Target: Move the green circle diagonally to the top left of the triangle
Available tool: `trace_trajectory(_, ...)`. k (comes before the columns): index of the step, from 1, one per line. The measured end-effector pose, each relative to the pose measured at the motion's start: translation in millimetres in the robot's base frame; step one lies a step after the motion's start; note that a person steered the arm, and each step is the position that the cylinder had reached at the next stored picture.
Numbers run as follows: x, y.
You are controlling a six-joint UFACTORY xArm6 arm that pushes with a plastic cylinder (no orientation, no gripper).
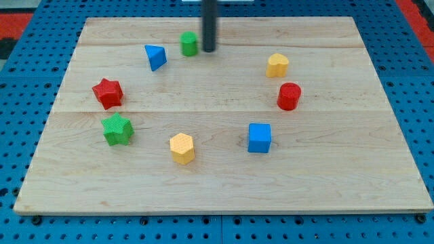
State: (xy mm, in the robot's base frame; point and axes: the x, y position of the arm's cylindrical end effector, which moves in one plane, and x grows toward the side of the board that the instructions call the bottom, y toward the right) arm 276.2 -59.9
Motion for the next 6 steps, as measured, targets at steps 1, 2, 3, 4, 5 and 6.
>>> trace_trajectory(1,-29,-83)
trace_trajectory(2,-44,-98)
trace_trajectory(3,-77,-99)
trace_trajectory(4,-83,-131)
trace_trajectory(5,-54,-160)
trace_trajectory(6,-21,-160)
